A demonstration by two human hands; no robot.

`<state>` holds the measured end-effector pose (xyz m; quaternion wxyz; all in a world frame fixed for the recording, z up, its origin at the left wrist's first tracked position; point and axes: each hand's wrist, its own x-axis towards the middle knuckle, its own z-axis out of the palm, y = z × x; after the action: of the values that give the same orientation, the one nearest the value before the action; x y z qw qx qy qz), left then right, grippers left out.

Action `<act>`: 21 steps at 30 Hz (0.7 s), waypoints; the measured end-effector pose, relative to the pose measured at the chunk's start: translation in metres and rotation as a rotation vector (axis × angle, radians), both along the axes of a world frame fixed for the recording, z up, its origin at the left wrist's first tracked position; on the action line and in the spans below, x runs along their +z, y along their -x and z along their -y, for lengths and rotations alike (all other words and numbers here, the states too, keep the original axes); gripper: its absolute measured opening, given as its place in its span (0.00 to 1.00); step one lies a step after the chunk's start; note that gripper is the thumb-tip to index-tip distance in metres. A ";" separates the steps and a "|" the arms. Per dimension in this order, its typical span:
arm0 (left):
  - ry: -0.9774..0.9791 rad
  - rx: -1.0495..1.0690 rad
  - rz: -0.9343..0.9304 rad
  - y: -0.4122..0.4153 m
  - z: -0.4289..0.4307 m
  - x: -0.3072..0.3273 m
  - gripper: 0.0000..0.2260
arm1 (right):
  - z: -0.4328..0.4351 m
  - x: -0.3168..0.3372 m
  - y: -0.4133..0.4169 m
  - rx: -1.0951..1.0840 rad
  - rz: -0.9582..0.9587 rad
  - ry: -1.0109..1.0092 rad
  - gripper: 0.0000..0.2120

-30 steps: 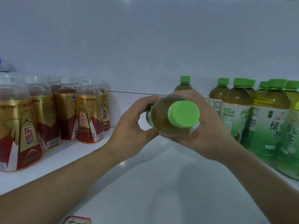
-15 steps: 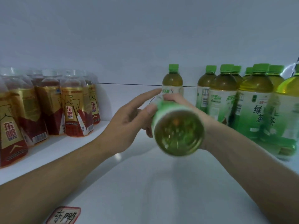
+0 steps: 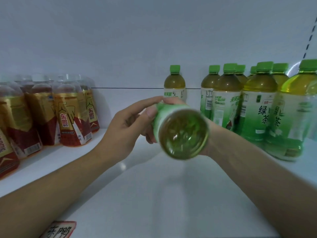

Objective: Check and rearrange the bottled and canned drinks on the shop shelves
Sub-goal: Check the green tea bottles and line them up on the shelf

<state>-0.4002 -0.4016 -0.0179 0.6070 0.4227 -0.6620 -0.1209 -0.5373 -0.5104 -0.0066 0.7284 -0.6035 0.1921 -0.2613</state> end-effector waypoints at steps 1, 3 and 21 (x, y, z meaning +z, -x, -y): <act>-0.042 0.018 -0.041 -0.002 0.001 -0.001 0.27 | 0.001 0.003 -0.001 -0.017 -0.019 0.032 0.25; -0.131 0.010 -0.087 -0.003 0.002 -0.002 0.38 | -0.001 0.011 0.001 -0.127 -0.062 0.229 0.23; -0.394 0.375 -0.102 -0.017 0.057 0.003 0.20 | 0.034 0.072 0.064 -0.953 -0.380 1.125 0.30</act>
<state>-0.3828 -0.4583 -0.0149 0.5573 0.6412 -0.5046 -0.1537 -0.6015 -0.5441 0.0650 0.0741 -0.7702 0.3919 -0.4977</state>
